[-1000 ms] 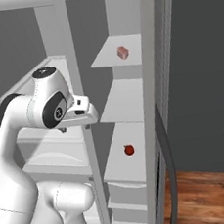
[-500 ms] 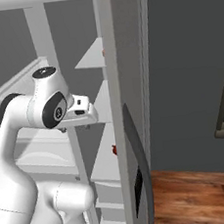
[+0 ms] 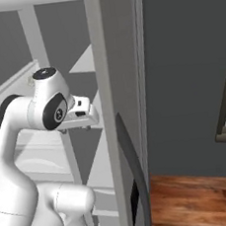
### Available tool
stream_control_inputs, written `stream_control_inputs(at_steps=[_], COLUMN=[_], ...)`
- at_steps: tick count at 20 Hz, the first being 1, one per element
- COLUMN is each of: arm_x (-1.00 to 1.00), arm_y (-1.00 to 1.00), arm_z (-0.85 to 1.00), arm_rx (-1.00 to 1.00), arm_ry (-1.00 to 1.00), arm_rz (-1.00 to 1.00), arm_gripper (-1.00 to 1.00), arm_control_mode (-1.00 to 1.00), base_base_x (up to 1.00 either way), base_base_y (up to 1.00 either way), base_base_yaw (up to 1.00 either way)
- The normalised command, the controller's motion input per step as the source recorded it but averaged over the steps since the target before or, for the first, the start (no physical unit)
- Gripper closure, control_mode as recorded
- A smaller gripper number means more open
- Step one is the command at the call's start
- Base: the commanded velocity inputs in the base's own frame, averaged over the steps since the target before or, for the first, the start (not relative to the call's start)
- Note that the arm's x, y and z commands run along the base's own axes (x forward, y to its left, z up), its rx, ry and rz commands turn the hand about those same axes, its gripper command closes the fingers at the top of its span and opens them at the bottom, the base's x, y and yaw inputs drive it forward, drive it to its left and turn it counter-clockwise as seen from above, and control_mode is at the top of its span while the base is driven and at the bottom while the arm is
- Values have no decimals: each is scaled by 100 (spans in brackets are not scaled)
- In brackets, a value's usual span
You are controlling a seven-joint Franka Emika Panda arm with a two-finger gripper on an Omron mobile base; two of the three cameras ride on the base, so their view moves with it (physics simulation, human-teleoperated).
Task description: Pick up the frozen steak from the freezer, place it on any shelf in the fridge, and close the fridge and freezer doors when done.
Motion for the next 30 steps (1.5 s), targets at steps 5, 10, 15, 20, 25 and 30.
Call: stream_control_inputs(at_steps=[5,10,15,20,25,30], arm_x=[0,0,0,0,0,2], arm_y=[0,0,0,0,0,0], arm_z=[0,0,0,8,57,75], arm_rx=[0,0,0,0,0,0], arm_ry=[0,0,0,-8,-43,-42], arm_rz=[0,0,0,0,-4,-8], arm_gripper=[-100,-100,-100,-100,-100,-100], arm_control_mode=[100,100,100,-100,-100,-100], base_base_x=[50,6,0,0,0,0], base_base_y=[-21,-39,-36,-5,0,0], base_base_yaw=[-2,0,0,0,0,0])
